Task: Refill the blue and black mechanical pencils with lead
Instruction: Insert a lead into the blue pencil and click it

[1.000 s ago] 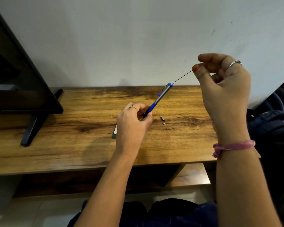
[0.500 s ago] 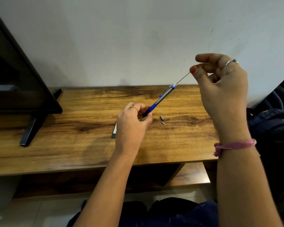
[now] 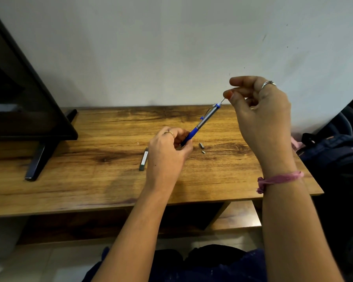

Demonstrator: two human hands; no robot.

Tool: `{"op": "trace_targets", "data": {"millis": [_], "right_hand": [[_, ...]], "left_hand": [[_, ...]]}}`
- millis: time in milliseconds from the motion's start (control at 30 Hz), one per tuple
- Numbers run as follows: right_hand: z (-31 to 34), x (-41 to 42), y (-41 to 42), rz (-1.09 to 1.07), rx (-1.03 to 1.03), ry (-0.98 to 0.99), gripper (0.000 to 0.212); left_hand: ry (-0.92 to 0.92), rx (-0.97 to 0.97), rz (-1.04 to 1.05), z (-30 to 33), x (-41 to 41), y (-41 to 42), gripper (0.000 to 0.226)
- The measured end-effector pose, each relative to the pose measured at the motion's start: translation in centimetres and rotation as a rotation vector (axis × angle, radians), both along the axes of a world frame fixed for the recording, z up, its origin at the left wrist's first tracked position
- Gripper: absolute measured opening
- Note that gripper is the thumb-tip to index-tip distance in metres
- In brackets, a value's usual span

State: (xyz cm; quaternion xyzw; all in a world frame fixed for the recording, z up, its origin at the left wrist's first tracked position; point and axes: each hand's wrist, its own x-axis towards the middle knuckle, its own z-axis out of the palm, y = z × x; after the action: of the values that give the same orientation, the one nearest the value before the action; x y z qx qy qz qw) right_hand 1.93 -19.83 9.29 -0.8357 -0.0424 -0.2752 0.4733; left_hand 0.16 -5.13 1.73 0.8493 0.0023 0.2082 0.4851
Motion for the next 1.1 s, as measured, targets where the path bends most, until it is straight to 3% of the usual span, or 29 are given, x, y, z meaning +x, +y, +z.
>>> {"op": "trace_targets", "data": {"millis": [267, 467, 600, 867, 1000, 1100], "right_hand": [[-1.0, 0.3, -0.6, -0.018, 0.104, 0.020, 0.020], [-3.7, -0.1, 0.1, 0.150, 0.428, 0.352, 0.014], [-5.3, -0.4, 1.3, 0.230, 0.510, 0.531, 0.021], [-6.1, -0.3, 3.1, 0.245, 0.611, 0.557, 0.015], [-6.6, 0.1, 3.1, 0.172, 0.536, 0.555, 0.008], [-7.7, 0.6, 2.8, 0.065, 0.232, 0.626, 0.007]], "left_hand": [[0.004, -0.023, 0.001, -0.1, 0.2, -0.2, 0.015], [0.080, -0.166, 0.012, -0.6, 0.6, -0.1, 0.020], [0.073, -0.197, -0.010, -0.8, 0.7, -0.2, 0.028], [0.078, -0.203, -0.088, -1.3, 0.7, 0.5, 0.019], [0.099, -0.211, -0.084, -0.9, 1.0, 2.9, 0.023], [0.100, -0.173, 0.067, -0.5, 1.1, 5.9, 0.014]]}}
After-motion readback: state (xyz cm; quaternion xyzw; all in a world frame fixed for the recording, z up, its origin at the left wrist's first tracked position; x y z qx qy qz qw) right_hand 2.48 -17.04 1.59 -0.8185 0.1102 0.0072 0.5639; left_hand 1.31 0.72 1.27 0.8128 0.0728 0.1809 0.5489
